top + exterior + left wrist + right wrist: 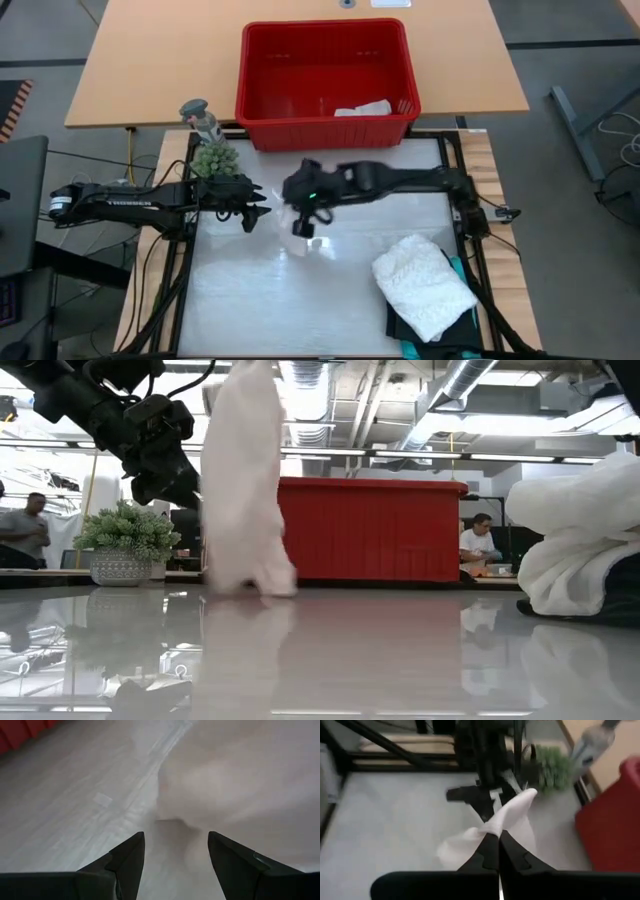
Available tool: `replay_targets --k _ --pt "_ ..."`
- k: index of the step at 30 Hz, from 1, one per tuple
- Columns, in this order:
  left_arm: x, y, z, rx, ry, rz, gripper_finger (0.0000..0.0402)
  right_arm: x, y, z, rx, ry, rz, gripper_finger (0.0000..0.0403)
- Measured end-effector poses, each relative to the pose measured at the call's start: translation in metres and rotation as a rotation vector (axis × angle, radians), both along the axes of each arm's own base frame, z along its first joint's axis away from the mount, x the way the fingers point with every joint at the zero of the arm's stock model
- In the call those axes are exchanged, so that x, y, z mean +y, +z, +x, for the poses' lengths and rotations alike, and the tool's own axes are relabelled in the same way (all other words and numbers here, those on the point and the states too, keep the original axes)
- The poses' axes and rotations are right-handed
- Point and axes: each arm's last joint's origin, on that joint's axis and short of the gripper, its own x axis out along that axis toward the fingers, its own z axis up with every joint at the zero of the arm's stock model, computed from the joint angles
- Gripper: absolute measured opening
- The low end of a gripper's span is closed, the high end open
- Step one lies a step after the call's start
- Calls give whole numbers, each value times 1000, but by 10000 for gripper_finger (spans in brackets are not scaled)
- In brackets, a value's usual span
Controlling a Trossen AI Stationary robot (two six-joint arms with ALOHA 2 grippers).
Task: Fold Laundry from Bin
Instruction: Fold the white underwear
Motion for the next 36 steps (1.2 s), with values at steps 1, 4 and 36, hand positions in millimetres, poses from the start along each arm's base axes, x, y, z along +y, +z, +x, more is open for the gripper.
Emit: replay_targets --k 1,4,36 --pt "0 0 0 0 0 0 206 -2 8 -7 -10 8 -3 18" --pt "0 0 0 1 1 0 206 3 28 -23 -41 73 -16 18" --pt "-1 -10 -7 133 -19 21 206 90 -97 37 282 304 99 18"
